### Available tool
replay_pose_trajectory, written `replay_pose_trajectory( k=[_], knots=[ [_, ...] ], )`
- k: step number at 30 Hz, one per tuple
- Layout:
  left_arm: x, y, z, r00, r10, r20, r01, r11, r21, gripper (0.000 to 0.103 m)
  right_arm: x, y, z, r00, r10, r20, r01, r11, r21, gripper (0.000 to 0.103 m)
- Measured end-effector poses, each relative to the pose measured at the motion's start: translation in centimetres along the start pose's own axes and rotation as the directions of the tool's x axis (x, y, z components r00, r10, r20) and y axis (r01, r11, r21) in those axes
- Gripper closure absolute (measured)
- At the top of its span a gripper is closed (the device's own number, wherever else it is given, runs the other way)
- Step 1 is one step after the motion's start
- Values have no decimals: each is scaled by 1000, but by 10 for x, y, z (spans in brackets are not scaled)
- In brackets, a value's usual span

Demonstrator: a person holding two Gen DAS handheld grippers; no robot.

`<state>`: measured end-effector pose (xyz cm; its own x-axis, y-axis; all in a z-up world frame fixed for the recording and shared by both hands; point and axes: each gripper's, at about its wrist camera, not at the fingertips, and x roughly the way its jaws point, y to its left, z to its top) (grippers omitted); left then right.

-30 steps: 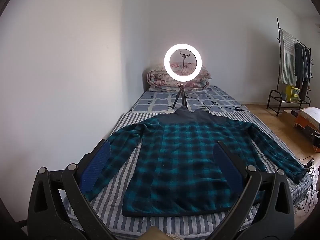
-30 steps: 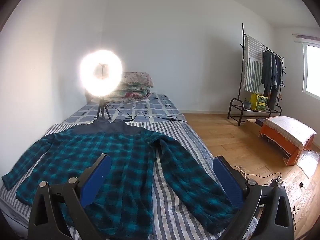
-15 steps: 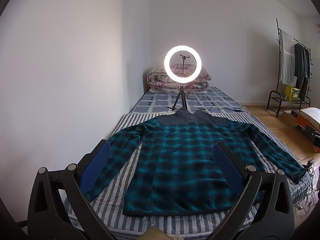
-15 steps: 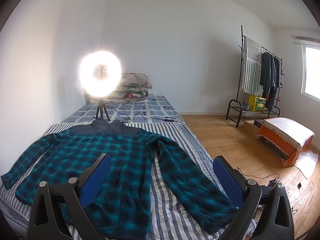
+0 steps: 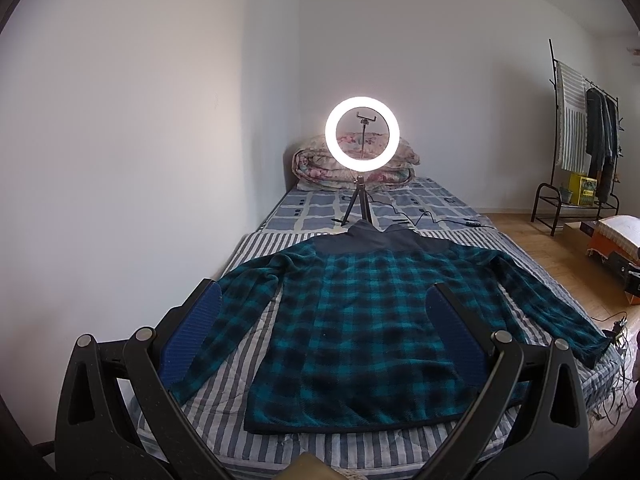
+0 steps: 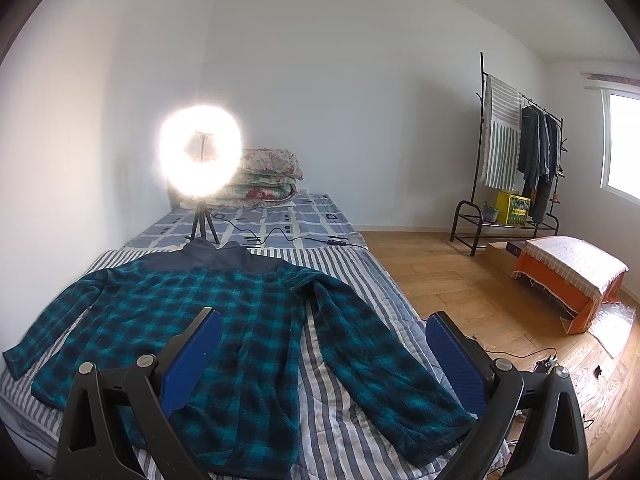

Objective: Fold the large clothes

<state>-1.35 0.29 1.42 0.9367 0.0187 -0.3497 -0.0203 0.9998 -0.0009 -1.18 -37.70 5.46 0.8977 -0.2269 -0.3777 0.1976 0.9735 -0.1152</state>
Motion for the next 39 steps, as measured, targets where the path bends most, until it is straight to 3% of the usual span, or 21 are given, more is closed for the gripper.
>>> replay_pose_trajectory(
  k=[25,39],
  knots=[
    [-3,-2,-2,1000,2,-2,-2,1000,-1,0,3,6,2,1000,9,-10,-9,1000,-5,0],
    [5,9,-9,999,36,-33,-36,999,0,0,9,18,2,998,54,-24,-54,999,-2,0]
  ],
)
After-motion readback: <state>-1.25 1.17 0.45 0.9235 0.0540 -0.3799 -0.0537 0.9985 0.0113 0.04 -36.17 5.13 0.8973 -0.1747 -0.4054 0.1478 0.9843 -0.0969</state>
